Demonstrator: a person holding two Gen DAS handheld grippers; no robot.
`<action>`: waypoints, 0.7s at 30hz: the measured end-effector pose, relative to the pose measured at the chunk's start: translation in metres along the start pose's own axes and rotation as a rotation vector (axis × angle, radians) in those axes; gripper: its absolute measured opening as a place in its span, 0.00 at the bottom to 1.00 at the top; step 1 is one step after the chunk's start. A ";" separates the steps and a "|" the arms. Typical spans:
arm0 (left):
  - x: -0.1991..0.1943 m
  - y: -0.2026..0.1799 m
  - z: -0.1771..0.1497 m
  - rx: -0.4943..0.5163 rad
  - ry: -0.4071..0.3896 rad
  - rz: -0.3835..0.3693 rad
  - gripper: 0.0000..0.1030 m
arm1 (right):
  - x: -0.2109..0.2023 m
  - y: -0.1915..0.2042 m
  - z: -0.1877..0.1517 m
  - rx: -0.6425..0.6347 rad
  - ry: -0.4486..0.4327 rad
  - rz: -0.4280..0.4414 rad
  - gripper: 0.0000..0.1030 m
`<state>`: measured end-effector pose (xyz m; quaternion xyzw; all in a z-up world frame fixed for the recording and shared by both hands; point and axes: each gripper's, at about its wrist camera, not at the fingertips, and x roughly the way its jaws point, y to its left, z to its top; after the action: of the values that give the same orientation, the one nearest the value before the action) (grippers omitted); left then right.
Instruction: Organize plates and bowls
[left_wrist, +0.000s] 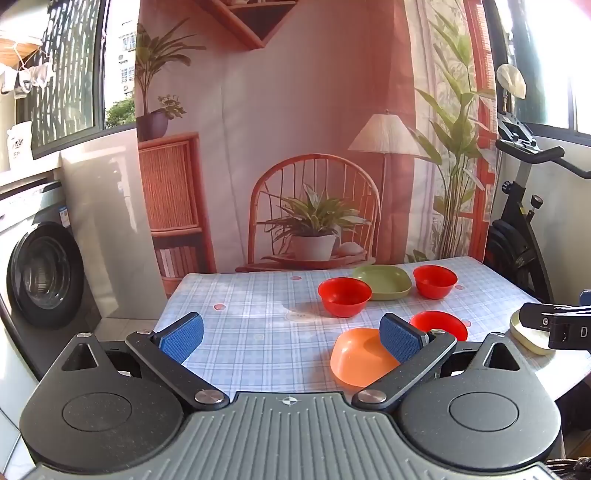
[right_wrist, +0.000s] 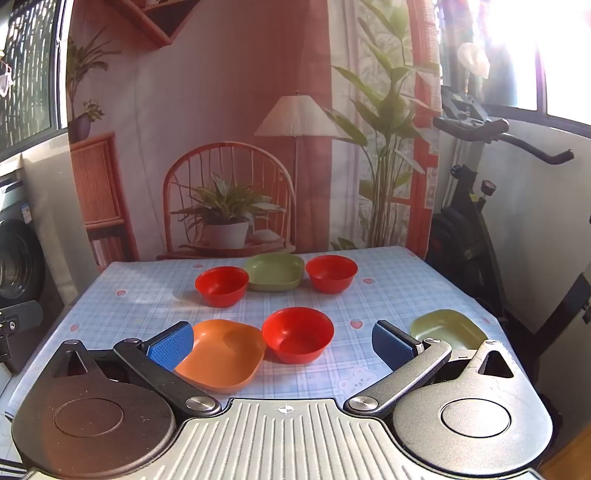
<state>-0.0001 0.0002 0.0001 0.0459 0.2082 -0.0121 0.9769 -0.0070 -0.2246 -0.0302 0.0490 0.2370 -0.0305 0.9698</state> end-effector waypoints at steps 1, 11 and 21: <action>0.000 0.000 0.000 -0.001 0.002 0.000 0.99 | 0.000 0.000 0.000 0.003 0.001 0.002 1.00; -0.001 -0.002 0.000 0.003 -0.004 0.001 0.99 | 0.000 0.000 -0.001 0.003 -0.003 0.003 1.00; 0.000 -0.001 -0.001 0.002 -0.007 0.000 0.99 | -0.001 -0.001 -0.001 0.004 -0.003 0.003 1.00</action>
<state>-0.0007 -0.0011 -0.0006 0.0467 0.2049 -0.0126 0.9776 -0.0080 -0.2251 -0.0305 0.0511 0.2354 -0.0296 0.9701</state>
